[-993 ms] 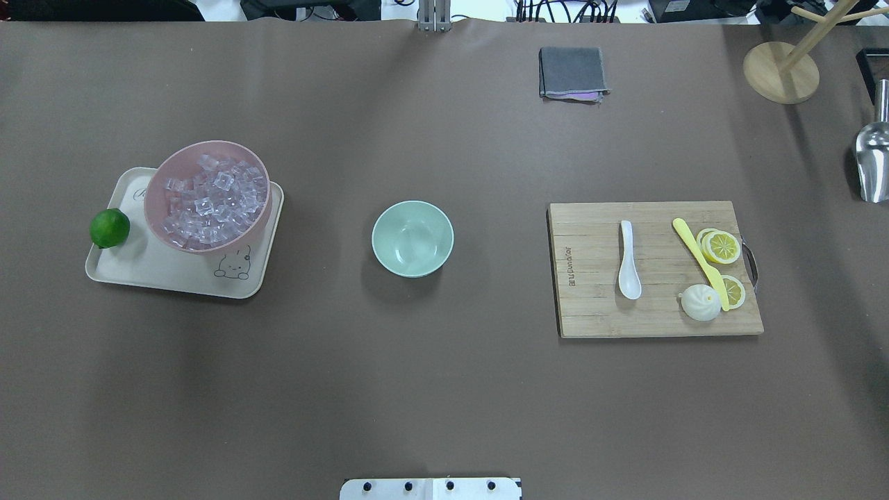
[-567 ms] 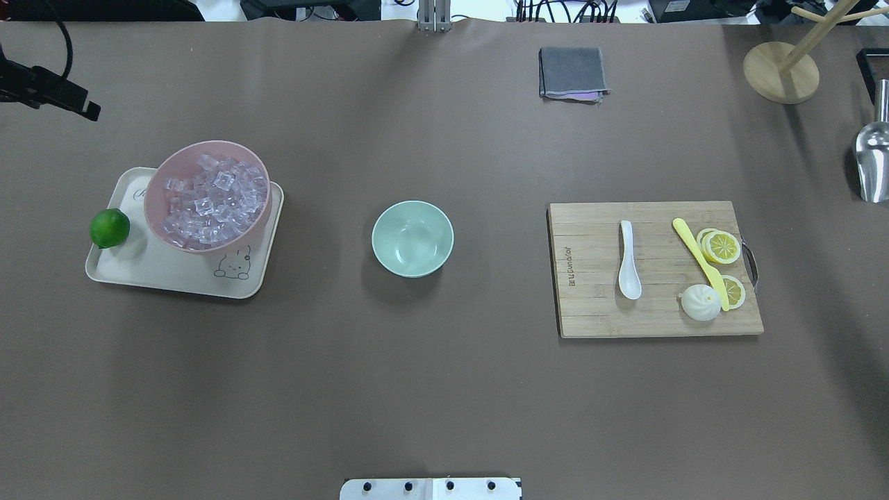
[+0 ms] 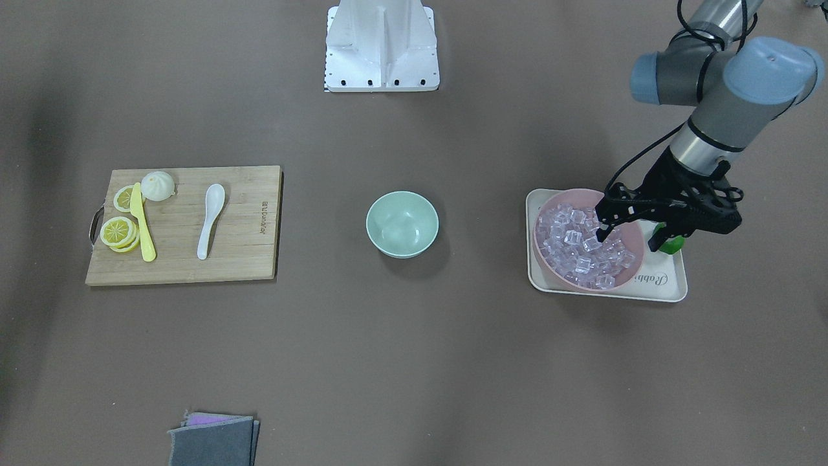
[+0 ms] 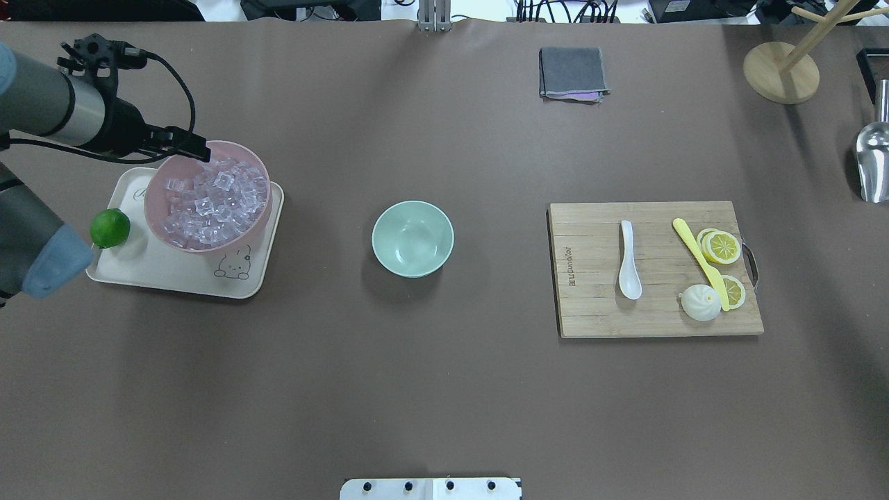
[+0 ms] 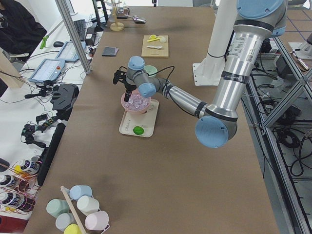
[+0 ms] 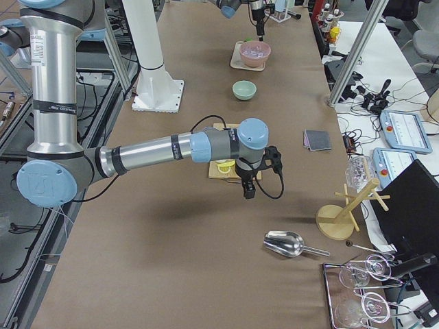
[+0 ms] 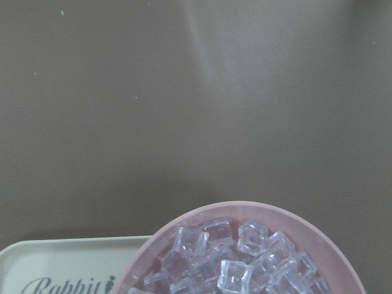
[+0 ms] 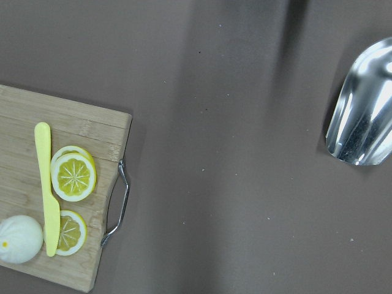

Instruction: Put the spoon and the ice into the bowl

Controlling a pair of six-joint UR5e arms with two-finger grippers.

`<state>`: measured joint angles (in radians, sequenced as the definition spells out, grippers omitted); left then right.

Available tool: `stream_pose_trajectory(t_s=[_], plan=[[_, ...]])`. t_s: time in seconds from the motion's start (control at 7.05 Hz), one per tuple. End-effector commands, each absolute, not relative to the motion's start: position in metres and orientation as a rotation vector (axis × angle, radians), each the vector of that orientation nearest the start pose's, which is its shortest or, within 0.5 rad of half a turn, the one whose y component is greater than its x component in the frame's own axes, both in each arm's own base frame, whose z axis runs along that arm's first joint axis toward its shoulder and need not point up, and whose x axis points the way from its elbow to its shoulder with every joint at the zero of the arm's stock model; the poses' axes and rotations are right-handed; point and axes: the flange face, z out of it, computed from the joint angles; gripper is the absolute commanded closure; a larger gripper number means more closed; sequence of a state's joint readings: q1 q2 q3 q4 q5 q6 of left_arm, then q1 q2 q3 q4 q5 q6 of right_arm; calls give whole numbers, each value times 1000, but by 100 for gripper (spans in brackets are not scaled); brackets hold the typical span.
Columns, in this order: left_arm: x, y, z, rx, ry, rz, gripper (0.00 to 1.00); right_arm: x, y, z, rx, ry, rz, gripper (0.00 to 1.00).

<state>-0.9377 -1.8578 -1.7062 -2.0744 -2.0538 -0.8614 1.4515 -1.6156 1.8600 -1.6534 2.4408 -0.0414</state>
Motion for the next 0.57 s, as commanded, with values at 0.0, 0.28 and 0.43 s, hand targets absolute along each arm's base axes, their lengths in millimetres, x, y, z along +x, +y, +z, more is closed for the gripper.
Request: stream_pose_trajectory(t_s=[0.0,0.28,0.43], plan=[[320,-543,384,361,932,33,5,-8,-478,510,139,-883,-202,0],[343,-547,395,365,893,37,9,-40,-473,481,88,-894,-129,0],[344,-548,401,360,888,37,10,-50,-478,468,84,-900,-112,0]])
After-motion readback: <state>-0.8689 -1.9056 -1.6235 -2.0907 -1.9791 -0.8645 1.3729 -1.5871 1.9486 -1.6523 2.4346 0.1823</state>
